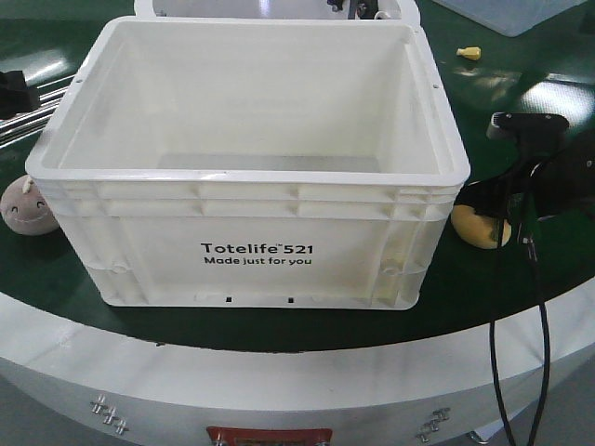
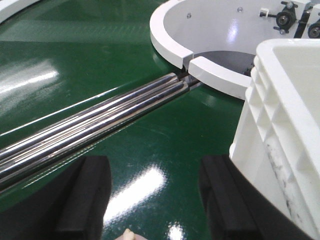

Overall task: Place moving items into box and shelve
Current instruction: 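Lower the right gripper onto the cream striped plush ball and grasp it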

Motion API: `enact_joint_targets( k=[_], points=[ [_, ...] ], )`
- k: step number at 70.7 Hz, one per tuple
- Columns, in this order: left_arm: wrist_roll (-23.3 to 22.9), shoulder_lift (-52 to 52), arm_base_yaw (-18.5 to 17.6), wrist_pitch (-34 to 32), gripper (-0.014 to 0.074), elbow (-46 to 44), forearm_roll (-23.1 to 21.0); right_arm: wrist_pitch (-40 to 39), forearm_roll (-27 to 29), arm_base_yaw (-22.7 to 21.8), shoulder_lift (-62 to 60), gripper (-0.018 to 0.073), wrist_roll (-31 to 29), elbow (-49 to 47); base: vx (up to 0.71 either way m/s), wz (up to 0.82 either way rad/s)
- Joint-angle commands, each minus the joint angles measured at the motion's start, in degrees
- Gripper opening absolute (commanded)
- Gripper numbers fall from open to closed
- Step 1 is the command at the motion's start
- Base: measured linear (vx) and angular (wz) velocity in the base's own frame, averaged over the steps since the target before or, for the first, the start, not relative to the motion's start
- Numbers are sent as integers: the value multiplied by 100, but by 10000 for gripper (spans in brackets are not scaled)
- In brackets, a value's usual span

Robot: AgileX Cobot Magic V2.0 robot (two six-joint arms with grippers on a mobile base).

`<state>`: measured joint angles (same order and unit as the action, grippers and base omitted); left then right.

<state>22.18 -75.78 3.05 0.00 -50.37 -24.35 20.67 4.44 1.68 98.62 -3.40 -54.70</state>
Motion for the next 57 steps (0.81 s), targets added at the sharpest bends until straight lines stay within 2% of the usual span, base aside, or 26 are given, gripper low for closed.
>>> enact_joint_targets(
  k=[1, 24, 43, 57],
  points=[
    [-43, 269, 8, -551, 514, -209, -43, -109, -65, 1, -175, -17, -44, -145, 0, 0],
    [-43, 261, 420, -167, 514, -209, -43, -105, -65, 1, -175, -15, -44, -145, 0, 0],
    [-43, -168, 415, 435, 514, -204, -43, -76, -65, 1, -175, -15, -44, -145, 0, 0],
    [-38, -548, 415, 507, 514, -204, -43, -35, -58, 1, -175, -15, -44, -145, 0, 0]
  ],
)
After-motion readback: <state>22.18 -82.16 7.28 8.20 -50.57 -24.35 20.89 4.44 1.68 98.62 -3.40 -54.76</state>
